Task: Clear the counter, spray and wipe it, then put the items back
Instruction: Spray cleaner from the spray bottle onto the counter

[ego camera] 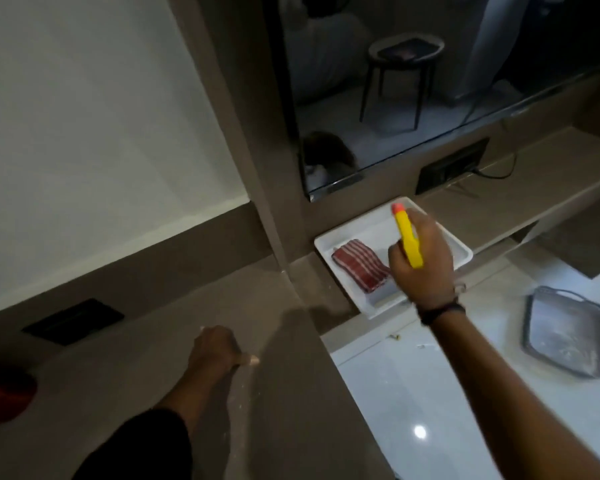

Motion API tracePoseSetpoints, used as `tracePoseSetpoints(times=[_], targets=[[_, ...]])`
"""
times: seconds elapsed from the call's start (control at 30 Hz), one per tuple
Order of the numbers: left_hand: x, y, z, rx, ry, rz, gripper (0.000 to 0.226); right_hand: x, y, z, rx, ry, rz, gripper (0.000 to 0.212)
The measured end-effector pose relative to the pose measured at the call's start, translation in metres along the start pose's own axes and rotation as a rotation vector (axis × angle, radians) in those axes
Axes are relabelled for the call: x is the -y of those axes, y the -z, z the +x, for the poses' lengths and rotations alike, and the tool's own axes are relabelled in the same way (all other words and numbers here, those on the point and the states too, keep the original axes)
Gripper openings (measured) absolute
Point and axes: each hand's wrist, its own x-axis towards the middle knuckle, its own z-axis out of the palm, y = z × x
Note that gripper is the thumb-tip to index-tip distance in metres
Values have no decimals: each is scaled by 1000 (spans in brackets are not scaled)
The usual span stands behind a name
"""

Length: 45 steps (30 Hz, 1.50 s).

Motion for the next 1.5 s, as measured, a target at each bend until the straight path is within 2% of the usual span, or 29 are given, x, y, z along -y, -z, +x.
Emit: tracePoseSetpoints(times=[0.1,0.17,0.2,0.27,0.33,0.43,0.47,0.6,0.7,0.77,0.9,1.0,1.1,1.2,1.33,1.43,1.5], targets=[[11,2,-6,19,-76,-78,95,68,34,-86,4,73,-96,33],[35,12,-19,91,-122,-223,107,105,44,-150,64,-18,-86,16],[54,16,-28,145,-146,-293,110,116,45,-184,115,-98,-67,14],[104,19,-48,186,-178,-359,107,134,43,-250,236,-307,-48,21],[166,14,-70,139,-188,-430,102,148,33,-303,357,-492,-53,28],[270,4,-108,45,-116,-738,96,161,10,-359,522,-671,-117,32],[306,-1,-119,20,-100,-775,93,167,3,-371,539,-714,-113,35],[414,-30,-155,-29,-54,-686,79,203,-19,-391,483,-759,-57,37],[446,-39,-182,-57,-5,-651,88,234,-36,-398,530,-710,-48,33],[451,-39,-195,-75,-15,-686,93,255,-52,-406,540,-693,-14,32],[450,-33,-215,-118,-59,-797,73,302,-89,-435,766,-588,-76,33],[449,-25,-216,-161,-95,-781,51,329,-109,-464,872,-618,-24,37],[431,-8,-209,-157,-124,-748,52,328,-108,-474,956,-602,-64,33],[396,4,-193,-107,-157,-672,54,301,-91,-458,849,-620,-85,40],[320,13,-158,-17,-189,-500,62,251,-67,-387,643,-653,-115,42],[256,21,-127,31,-209,-354,69,216,-56,-314,584,-668,-156,33],[215,29,-105,41,-217,-302,73,194,-53,-275,611,-673,-121,32]])
